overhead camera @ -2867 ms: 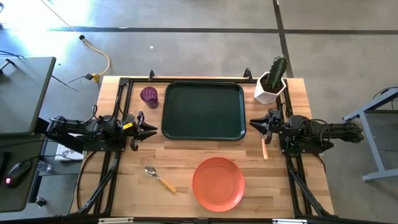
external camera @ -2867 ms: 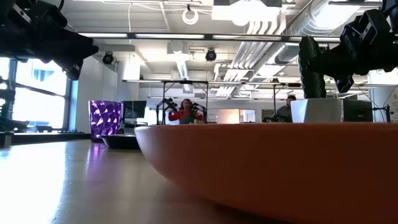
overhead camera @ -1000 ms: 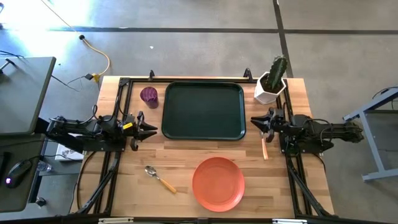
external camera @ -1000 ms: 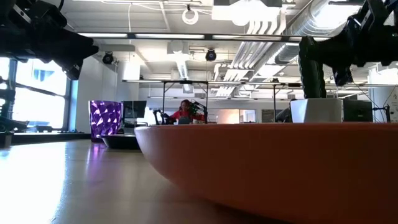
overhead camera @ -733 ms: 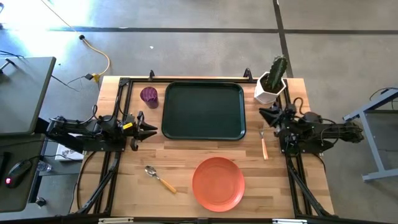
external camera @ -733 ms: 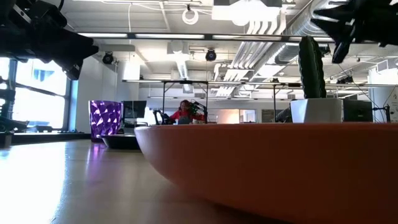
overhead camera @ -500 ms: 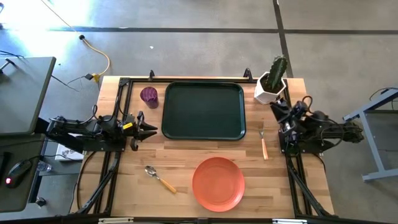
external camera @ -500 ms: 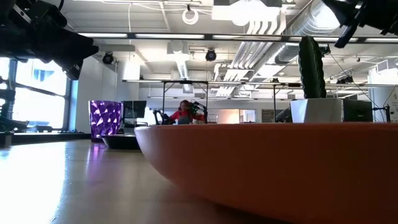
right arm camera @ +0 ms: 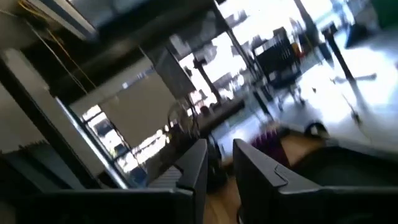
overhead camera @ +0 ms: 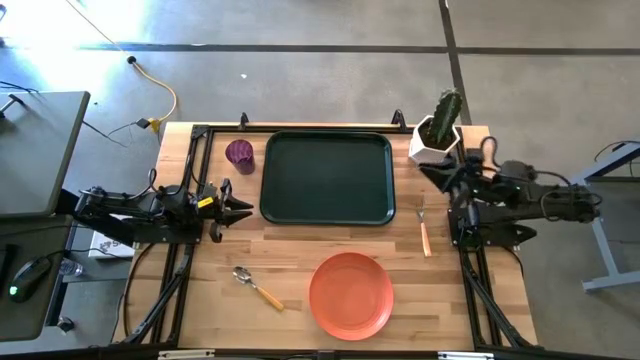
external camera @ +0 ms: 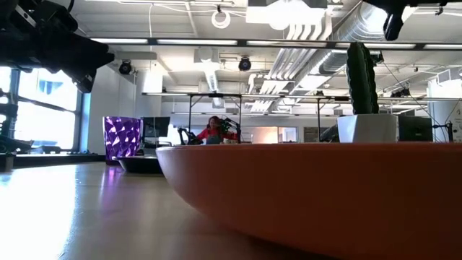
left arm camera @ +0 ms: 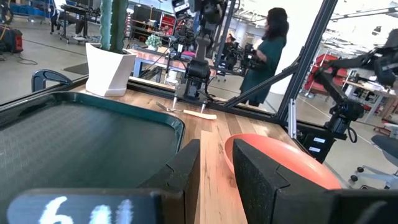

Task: Pick and place plate/cup/fork/spoon on tray
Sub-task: Put the orange plate on the black serving tray

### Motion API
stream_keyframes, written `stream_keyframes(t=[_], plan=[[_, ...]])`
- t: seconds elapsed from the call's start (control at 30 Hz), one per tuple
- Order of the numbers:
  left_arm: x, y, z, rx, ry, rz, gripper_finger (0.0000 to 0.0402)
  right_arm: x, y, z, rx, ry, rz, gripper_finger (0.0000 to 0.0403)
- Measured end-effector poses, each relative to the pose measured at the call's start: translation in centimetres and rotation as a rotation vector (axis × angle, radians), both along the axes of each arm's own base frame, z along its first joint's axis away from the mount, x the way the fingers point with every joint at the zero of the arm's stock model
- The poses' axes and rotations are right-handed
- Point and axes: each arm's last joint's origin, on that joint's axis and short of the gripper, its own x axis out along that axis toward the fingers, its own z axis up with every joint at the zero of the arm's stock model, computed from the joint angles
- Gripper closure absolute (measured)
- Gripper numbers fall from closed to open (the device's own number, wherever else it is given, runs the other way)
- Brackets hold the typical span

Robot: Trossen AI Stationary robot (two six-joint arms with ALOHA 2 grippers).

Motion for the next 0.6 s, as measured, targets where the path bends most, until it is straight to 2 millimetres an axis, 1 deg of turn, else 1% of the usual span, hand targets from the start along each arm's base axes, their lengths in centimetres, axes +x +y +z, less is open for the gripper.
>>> stream_keyframes(t=[0.17, 0.3, 0.47, 0.6], plan=[[0.0, 0.0, 0.0, -0.001, 0.0, 0.0, 0.0316, 2.4, 0.2, 1.0, 0.14, 0.288, 0.056, 0.0334], [0.0, 0.0, 0.0, -0.001, 0.0, 0.0, 0.0316, 4.5, 0.5, 1.5, 0.233, 0.474, 0.1, 0.0334], [0.0, 0.0, 0.0, -0.029, 0.0, 0.0, 0.0316, 7.2, 0.8, 1.8, 0.328, 0.648, 0.163, 0.0334], [0.0, 0.0, 0.0, -0.054, -0.001, -0.001, 0.0316, 9.4, 1.2, 1.7, 0.348, 0.786, 0.198, 0.0334]])
